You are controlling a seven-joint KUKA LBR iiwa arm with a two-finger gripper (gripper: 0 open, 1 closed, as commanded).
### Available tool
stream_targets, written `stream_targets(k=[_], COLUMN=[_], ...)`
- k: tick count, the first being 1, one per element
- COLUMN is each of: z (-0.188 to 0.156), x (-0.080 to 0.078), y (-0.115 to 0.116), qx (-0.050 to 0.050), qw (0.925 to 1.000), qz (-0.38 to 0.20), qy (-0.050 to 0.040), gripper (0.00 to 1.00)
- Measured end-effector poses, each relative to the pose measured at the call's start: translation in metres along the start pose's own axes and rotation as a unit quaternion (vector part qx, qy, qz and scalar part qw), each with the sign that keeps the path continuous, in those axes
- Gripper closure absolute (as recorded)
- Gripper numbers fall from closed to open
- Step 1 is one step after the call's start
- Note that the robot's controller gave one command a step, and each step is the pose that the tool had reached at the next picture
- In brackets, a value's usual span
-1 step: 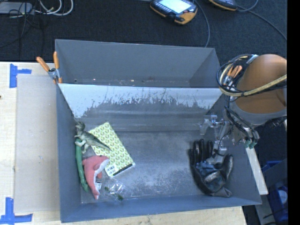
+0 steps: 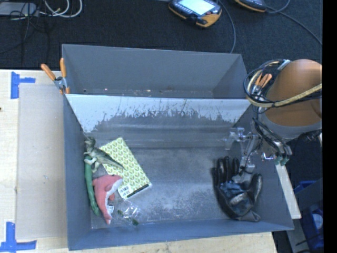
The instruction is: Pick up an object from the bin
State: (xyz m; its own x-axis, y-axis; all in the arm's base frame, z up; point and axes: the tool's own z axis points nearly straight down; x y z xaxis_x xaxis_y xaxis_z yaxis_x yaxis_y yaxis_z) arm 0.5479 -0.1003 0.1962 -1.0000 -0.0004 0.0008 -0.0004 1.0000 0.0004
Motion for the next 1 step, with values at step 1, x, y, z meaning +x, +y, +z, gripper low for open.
stream_targets(k=[1], z=[0.0389], x=[-0.0394], y=[-0.0379], qx=[0.0], qw=[0.9964], qz=[-0.084], qy=[-0.0029], gripper=[0.0])
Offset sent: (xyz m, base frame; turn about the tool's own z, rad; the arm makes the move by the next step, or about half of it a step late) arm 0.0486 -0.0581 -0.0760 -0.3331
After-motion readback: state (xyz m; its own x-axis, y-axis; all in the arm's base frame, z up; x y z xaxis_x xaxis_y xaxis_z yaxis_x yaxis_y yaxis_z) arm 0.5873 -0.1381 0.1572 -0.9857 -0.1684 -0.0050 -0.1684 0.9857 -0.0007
